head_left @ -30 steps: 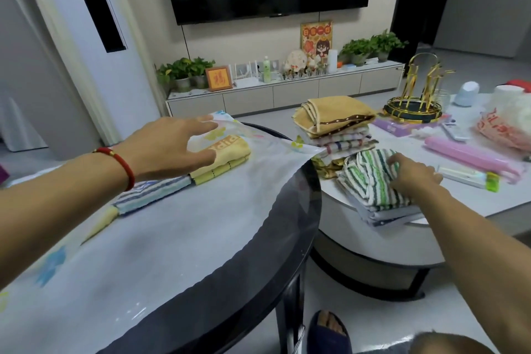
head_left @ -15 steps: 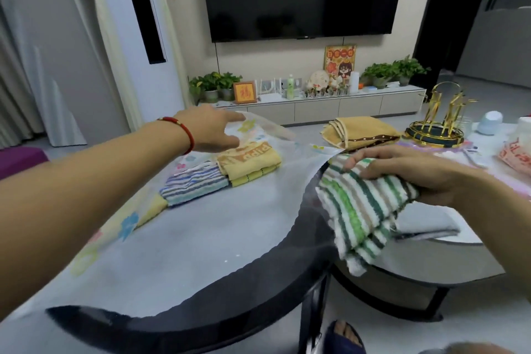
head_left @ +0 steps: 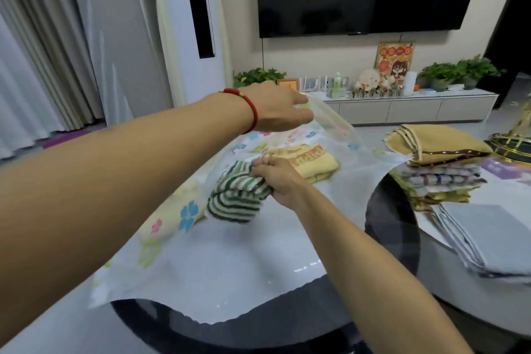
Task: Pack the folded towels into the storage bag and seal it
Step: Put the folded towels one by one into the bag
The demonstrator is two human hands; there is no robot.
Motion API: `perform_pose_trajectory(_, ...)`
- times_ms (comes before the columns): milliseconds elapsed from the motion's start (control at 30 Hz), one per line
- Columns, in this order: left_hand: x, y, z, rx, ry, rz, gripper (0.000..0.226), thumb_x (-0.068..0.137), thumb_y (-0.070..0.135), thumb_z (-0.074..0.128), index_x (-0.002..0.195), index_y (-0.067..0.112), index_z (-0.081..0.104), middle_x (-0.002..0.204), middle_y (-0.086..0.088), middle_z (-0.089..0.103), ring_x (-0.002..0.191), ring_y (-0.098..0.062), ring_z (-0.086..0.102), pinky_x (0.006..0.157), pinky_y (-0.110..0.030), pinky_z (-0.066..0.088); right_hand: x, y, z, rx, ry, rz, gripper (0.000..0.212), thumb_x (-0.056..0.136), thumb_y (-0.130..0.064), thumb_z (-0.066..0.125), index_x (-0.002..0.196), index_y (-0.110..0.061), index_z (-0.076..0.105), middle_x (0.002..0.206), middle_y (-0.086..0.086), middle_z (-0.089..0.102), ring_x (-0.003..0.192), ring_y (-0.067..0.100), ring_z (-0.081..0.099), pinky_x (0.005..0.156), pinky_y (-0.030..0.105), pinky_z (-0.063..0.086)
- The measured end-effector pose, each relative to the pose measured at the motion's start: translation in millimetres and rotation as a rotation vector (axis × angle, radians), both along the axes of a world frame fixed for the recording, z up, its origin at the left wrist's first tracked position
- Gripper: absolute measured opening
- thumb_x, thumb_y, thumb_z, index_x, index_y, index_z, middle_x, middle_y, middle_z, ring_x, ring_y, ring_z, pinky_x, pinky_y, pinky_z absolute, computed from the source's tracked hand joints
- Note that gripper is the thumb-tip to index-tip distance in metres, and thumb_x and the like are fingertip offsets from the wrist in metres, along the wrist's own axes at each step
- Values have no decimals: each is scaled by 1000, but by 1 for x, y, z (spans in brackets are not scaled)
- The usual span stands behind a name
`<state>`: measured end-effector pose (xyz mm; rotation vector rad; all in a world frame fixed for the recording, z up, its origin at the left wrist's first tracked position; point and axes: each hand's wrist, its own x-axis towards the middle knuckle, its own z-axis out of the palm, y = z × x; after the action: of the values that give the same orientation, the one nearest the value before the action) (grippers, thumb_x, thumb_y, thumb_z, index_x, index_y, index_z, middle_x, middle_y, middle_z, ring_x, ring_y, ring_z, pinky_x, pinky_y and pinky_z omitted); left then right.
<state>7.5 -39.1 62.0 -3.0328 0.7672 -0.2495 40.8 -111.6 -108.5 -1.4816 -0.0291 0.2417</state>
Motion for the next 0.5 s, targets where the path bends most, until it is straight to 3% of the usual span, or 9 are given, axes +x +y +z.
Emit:
perform_pose_trajectory(100,3,6,4,0,-21,-19,67,87,60,32,149,35,38,154,-5,42,130,-31,45,89,-36,36,33,28,-4,378,-61,-193,27,90,7,68,109,-12,66,91,19,69,67,28,68,59,34,58)
perform_pose_trajectory(167,5,10,9,-17,-25,-26,64,88,58,34,147,33,42,152,-4,44,129,-31,47,91,-35,38,49,44,-23,547,-54,-243,38,94,-1,69,125,-22,63,118,16,68,95,32,71,82,44,60)
perform_pose_trajectory(233,5,13,12,-39,-37,-38,61,90,56,36,143,30,47,148,-4,49,125,-30,50,96,-36,42,58,56,-50,399,32,-194,58,99,-13,67,150,-30,46,152,9,50,129,34,59,107,53,51)
perform_pose_trajectory(300,5,15,11,-46,-39,-41,61,91,56,38,146,32,44,150,-2,47,126,-29,49,96,-36,40,61,63,-69,181,130,-140,76,100,-11,63,162,-31,25,162,5,39,137,33,50,111,54,48)
perform_pose_trajectory(433,-1,19,0,-12,-15,-18,64,86,60,39,148,41,37,150,-6,47,127,-32,49,95,-38,42,58,54,-75,-131,-8,-172,65,96,-4,61,154,-24,43,142,11,58,119,32,65,100,50,57)
perform_pose_trajectory(500,-5,19,-6,22,-9,4,68,81,63,36,147,46,35,149,-7,48,124,-33,51,98,-42,46,45,36,-68,-220,-24,-172,53,95,-5,59,145,-22,53,117,12,68,99,28,71,90,50,61)
